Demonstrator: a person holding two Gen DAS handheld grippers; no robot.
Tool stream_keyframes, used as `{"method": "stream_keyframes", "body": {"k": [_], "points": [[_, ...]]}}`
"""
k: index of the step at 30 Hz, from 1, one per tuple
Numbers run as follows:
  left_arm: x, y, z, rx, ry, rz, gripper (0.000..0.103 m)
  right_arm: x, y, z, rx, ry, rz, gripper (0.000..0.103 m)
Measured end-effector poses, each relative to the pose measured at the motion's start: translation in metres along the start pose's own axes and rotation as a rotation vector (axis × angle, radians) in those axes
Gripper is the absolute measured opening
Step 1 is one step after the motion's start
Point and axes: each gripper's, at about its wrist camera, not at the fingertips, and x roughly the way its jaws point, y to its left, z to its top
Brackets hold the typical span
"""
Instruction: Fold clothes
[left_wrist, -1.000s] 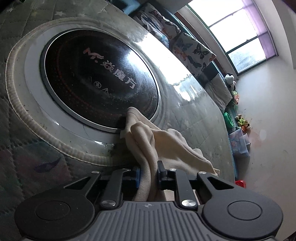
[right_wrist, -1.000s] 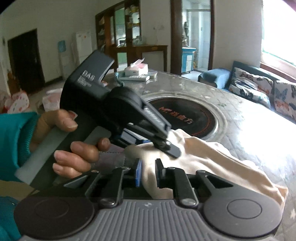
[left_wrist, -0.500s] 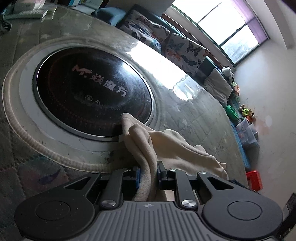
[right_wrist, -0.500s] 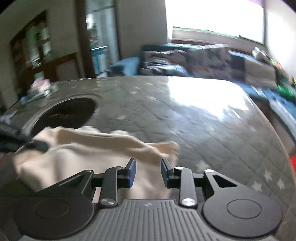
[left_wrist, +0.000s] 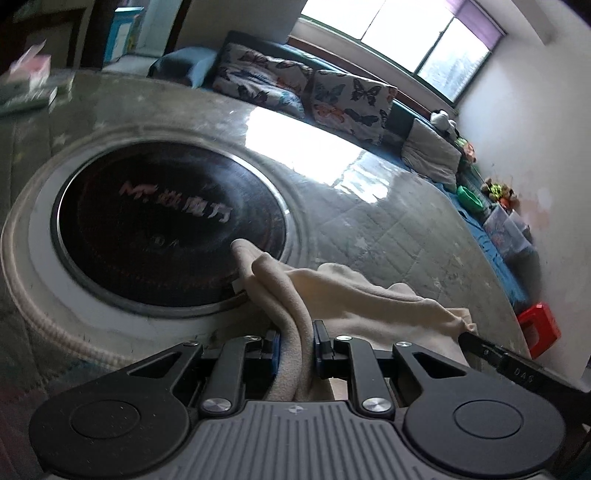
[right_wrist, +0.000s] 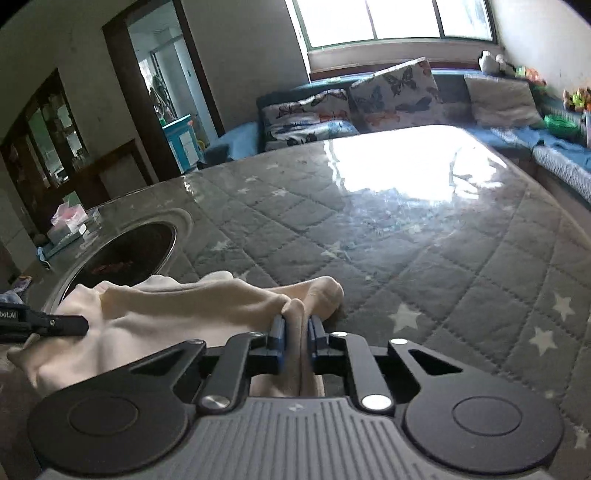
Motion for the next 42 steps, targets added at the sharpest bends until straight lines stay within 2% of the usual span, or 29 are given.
{"method": "stream_keyframes", "body": {"k": [8, 14, 24, 29, 34, 37, 42], "points": [[0.007, -0.047, 0.018, 0.156, -0.032, -0.066, 0.016, -0.042, -0.008, 0.010, 0.001, -0.100, -0.024, 0.009], [0.035, -0.099, 0.021, 0.232, 0.001, -0.129, 0.015, -0.072, -0.034, 0.025, 0.001, -0.162, -0.125, 0.009], [0.076, -0.176, 0.013, 0.324, 0.046, -0.213, 0.015, -0.094, -0.088, 0.032, 0.039, -0.185, -0.311, 0.009], [0.099, -0.193, 0.002, 0.357, 0.083, -0.178, 0.015, -0.086, -0.118, 0.027, 0.076, -0.131, -0.369, 0.011], [0.113, -0.182, -0.008, 0.345, 0.136, -0.137, 0.019, -0.070, -0.127, 0.012, 0.081, -0.069, -0.435, 0.016], [0.112, -0.175, -0.005, 0.332, 0.137, -0.137, 0.025, -0.066, -0.120, 0.012, 0.069, -0.066, -0.410, 0.016], [0.104, -0.175, -0.002, 0.352, 0.101, -0.096, 0.035, -0.053, -0.104, 0.017, 0.033, -0.050, -0.332, 0.017]]}}
